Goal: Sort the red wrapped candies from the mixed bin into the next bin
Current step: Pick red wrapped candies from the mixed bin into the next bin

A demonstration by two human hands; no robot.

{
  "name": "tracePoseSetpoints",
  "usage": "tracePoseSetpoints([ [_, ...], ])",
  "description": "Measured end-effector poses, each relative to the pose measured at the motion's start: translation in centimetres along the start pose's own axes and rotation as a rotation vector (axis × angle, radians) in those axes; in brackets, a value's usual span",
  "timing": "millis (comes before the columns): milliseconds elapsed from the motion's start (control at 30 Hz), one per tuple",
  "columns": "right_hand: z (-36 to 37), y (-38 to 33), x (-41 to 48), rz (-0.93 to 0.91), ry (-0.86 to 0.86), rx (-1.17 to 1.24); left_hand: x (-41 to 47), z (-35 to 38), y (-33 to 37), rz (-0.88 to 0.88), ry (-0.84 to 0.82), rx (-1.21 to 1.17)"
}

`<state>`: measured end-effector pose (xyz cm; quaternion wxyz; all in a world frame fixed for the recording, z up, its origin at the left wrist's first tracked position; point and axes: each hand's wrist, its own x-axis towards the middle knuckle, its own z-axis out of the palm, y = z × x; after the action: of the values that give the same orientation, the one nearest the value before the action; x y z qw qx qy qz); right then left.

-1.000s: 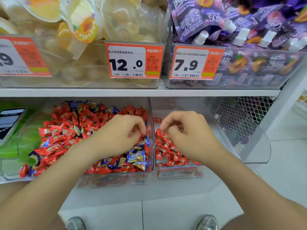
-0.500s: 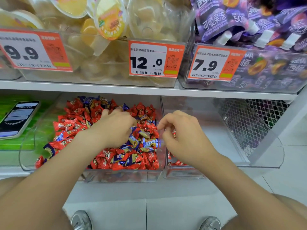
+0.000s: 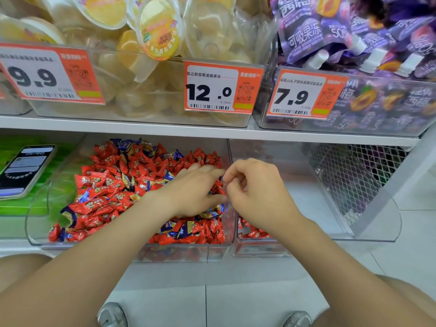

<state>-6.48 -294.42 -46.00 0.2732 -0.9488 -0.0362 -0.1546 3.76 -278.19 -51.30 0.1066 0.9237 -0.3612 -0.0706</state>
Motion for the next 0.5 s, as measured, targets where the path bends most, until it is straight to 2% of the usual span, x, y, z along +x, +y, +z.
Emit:
tracePoseSetpoints([
  [133,-0.4,0.5,0.2,0.046,0.011,0.006,1.2,-0.3,0.3,-0.153,-0.023,0.101],
  [333,-0.9,1.0,0.7,0.099,0.006,0.013,1.6,-1.6,-0.1,-0.157,-0.094,-0.042],
  [500,-0.9,1.7,1.1,0.107,0.020,0.032,-0.4,-3.6,0.6,-0.170,0.027,-0.149],
])
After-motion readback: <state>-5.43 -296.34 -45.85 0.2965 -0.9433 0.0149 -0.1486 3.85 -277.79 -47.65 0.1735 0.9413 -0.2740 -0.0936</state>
